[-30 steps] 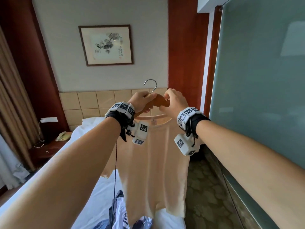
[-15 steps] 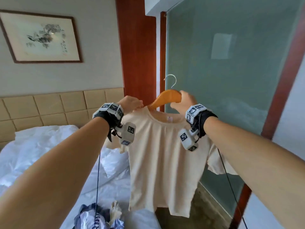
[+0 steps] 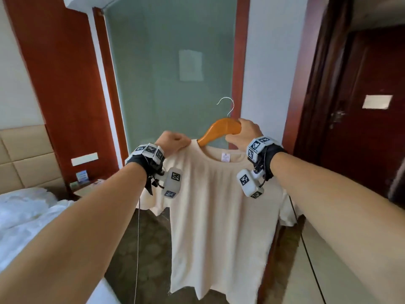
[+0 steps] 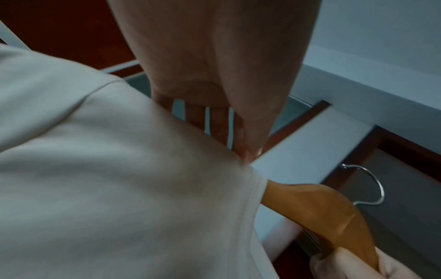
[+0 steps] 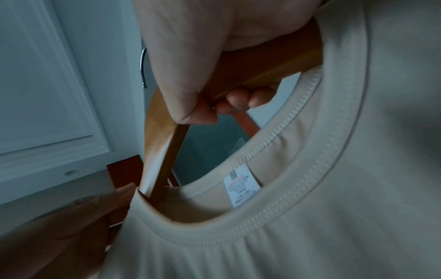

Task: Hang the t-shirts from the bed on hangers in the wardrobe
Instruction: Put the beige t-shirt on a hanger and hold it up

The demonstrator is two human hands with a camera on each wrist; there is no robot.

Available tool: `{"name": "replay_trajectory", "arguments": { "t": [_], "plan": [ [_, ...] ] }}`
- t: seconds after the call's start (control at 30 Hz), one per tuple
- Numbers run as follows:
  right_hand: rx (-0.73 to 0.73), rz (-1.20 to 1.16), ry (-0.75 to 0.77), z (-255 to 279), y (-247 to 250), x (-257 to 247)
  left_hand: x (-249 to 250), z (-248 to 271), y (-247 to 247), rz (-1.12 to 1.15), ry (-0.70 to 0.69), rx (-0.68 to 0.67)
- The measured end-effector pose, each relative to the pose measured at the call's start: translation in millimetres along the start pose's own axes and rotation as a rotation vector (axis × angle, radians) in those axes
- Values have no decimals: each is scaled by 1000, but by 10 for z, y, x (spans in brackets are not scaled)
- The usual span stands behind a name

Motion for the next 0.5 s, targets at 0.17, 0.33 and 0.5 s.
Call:
{"name": "replay_trajectory", "arguments": {
  "t": [0.17,0.33,0.5],
  "plan": [
    [35,59,-39,-154,944,986,970,-205,-1229,168,-14,-126],
    [99,135,-116,-284,1785,1892,2011,-310,-2317,261,-124,-243],
    [158,233,-200,-482,2561,2693,3078,-446,-3304,257,-282,-374]
  ]
}}
Point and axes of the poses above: each hand's wrist, its own z-axis away from the middle knuckle, its own y-axis out of the back of the hand, x = y × z, the point moved 3 cm from there along -z, towards the middle knuckle, and after that the axes turned 10 degrees about x, right-handed, at the moved point
